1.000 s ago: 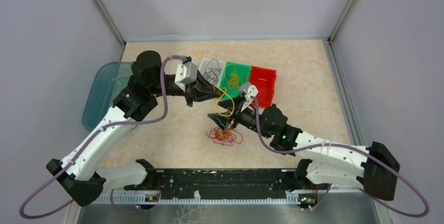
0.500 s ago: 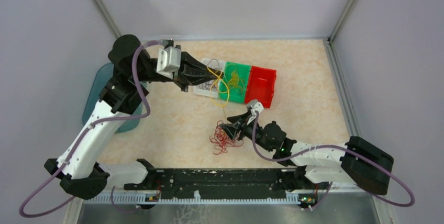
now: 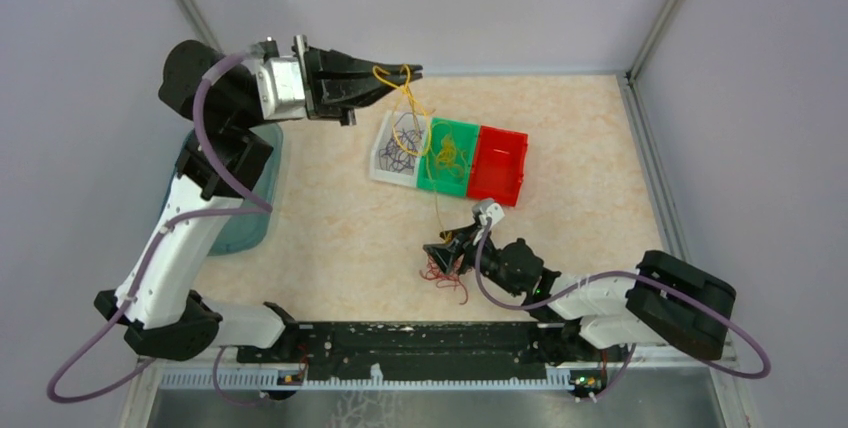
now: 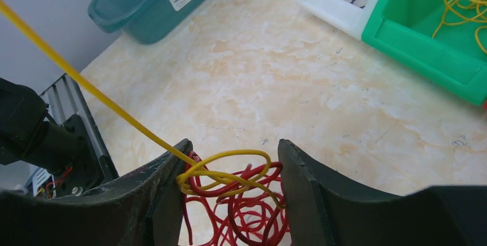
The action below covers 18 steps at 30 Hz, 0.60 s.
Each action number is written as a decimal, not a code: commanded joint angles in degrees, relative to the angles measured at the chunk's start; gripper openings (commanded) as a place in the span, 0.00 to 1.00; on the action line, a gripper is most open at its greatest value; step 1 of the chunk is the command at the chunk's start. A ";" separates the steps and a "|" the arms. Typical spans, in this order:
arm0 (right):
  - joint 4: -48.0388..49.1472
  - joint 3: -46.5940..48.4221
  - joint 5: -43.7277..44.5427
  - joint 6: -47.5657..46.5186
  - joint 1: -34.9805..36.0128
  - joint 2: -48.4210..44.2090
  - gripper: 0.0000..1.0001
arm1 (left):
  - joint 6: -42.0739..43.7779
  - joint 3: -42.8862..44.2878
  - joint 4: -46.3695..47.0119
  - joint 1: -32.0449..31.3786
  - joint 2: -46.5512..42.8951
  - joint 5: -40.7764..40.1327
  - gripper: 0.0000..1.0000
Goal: Untangle the cables
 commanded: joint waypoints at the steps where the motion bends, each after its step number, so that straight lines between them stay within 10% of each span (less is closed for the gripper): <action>1: 6.02 -0.86 -0.52 1.42 -0.62 1.59 0.58 | 4.85 5.69 7.22 0.24 1.91 -4.08 0.00; 18: 11.33 -5.58 2.57 3.71 -0.61 4.98 0.49 | 12.47 14.06 17.31 -0.01 4.91 -6.17 0.00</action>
